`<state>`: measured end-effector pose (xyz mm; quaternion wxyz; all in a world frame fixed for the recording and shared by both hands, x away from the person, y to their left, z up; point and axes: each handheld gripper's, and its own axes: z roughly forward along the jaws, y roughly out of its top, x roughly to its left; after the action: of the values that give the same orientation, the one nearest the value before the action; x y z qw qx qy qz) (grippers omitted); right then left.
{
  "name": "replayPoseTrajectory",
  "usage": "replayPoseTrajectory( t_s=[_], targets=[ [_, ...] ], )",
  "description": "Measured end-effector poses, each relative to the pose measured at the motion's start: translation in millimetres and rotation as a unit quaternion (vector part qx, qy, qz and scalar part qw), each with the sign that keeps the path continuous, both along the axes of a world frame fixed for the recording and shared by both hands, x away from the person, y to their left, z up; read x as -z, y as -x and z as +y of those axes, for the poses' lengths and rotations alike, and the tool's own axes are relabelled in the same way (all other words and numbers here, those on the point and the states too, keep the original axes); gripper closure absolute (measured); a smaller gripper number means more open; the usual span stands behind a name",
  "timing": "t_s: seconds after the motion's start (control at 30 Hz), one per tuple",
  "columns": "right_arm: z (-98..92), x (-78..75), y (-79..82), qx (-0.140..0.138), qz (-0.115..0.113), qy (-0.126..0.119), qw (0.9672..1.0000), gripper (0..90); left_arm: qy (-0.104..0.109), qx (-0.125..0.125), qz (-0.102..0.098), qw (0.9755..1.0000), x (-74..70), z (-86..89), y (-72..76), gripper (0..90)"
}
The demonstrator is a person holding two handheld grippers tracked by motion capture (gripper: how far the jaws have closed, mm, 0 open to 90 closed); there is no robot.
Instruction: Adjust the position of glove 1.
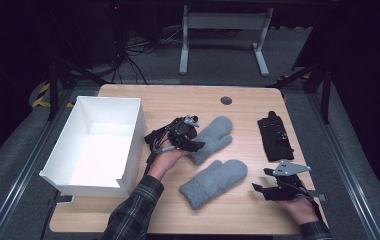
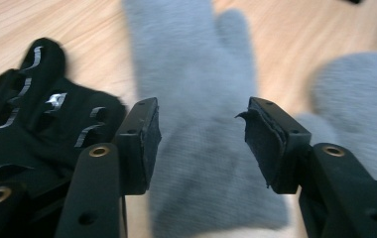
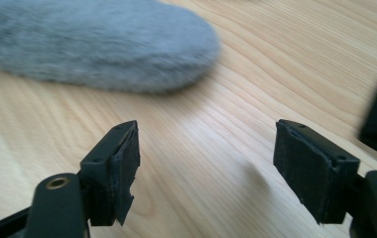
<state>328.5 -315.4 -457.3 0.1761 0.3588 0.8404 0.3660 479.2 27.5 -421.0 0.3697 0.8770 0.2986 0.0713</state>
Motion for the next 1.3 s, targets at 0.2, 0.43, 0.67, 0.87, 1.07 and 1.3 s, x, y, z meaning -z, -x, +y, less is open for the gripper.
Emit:
replayPoseTrajectory(
  t_s=[0.2, 0.43, 0.67, 0.87, 1.07, 1.3],
  targets=[
    [-6.8, 4.9, -2.4, 0.007, 0.007, 0.000, 1.0000, 26.3, -0.003, -0.004, 0.008, 1.0000, 9.3, -8.1, -18.3, 47.1],
    [-4.6, 9.7, -3.3, 0.009, 0.005, 0.007, 0.9999, 25.1, -0.009, -0.001, 0.017, 0.9998, 15.9, -20.5, -34.3, 52.4],
    [-4.6, 12.1, -3.0, 0.008, 0.002, -0.004, 1.0000, 23.1, -0.021, 0.014, 0.032, 0.9992, 22.3, -24.8, -37.6, 78.1],
    [-4.5, 12.2, -3.2, 0.006, 0.002, -0.004, 1.0000, 22.2, -0.004, 0.017, 0.031, 0.9994, 15.1, -20.0, -34.9, 85.7],
    [-4.3, 12.2, -3.3, 0.004, 0.003, -0.004, 1.0000, 21.5, 0.015, 0.027, 0.032, 0.9990, 2.9, -11.5, -26.3, 86.2],
    [-4.2, 12.3, -3.3, 0.004, 0.003, -0.003, 1.0000, 21.1, 0.013, 0.047, 0.025, 0.9985, -10.9, 2.2, -10.0, 86.6]
  ],
)
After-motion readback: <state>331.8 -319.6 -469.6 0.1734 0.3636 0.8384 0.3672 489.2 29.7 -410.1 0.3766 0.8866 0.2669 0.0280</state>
